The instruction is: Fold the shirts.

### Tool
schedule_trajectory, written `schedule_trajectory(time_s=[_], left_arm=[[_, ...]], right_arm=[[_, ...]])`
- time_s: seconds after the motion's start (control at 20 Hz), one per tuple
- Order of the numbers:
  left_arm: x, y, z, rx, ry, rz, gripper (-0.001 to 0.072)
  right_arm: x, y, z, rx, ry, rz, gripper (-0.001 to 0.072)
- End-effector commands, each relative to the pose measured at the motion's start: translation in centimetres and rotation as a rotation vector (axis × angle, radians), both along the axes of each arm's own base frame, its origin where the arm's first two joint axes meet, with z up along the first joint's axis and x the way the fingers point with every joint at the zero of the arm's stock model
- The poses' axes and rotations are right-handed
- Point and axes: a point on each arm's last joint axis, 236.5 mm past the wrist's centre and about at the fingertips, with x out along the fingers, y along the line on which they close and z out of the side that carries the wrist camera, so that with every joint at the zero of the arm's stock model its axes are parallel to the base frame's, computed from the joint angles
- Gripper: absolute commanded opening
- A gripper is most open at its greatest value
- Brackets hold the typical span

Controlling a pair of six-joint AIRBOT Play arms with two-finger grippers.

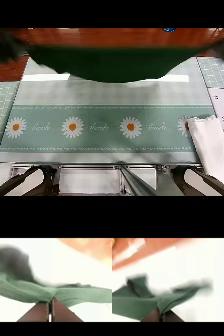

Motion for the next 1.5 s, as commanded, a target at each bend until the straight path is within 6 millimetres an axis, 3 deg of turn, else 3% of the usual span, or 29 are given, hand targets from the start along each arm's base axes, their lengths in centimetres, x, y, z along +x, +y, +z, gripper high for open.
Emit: schedule_trajectory(time_s=[0.0,0.05,0.15,0.3,0.45,0.55,0.7,0.8,0.9,1.05,1.25,1.35,1.45], left_arm=[[-4.4,-1.5,17.2,0.117,-0.416,-0.009,0.0019],[-6.3,-2.2,20.4,0.157,-0.502,-0.013,0.0019],[-10.0,-2.9,24.5,0.244,-0.612,0.009,0.0019],[-15.0,-2.3,26.2,0.406,-0.670,0.114,0.0019],[-20.6,-0.6,26.9,0.558,-0.708,0.270,0.0019],[-24.0,0.1,27.2,0.623,-0.731,0.347,0.0019],[-26.9,0.8,26.1,0.661,-0.709,0.363,0.0019],[-27.3,2.3,24.5,0.666,-0.642,0.365,0.0019],[-26.6,3.1,21.8,0.665,-0.540,0.333,0.0019],[-22.7,2.5,16.9,0.682,-0.390,0.254,0.0019],[-14.0,1.4,8.8,0.666,-0.185,0.216,0.0019],[-8.8,0.7,5.0,0.635,-0.136,0.220,0.0019],[-4.2,0.0,-0.2,0.622,-0.036,0.206,0.0019]], right_arm=[[-4.4,1.1,16.1,-0.138,-0.332,-0.052,0.0023],[-6.0,1.1,18.6,-0.187,-0.385,-0.078,0.0024],[-9.6,1.3,22.3,-0.279,-0.466,-0.129,0.0024],[-15.1,0.3,24.1,-0.406,-0.509,-0.265,0.0024],[-20.4,0.3,23.8,-0.491,-0.509,-0.341,0.0024],[-22.8,1.0,22.7,-0.513,-0.485,-0.344,0.0024],[-25.0,1.7,20.4,-0.526,-0.436,-0.336,0.0024],[-25.6,1.8,19.1,-0.526,-0.410,-0.335,0.0024],[-25.4,1.7,17.3,-0.517,-0.356,-0.323,0.0024],[-23.0,2.3,13.0,-0.450,-0.228,-0.234,0.0024],[-17.3,3.3,5.8,-0.310,-0.052,-0.063,0.0024],[-13.7,2.6,2.3,-0.254,0.026,-0.019,0.0024],[-9.8,0.9,-1.5,-0.217,0.116,-0.011,0.0024]])
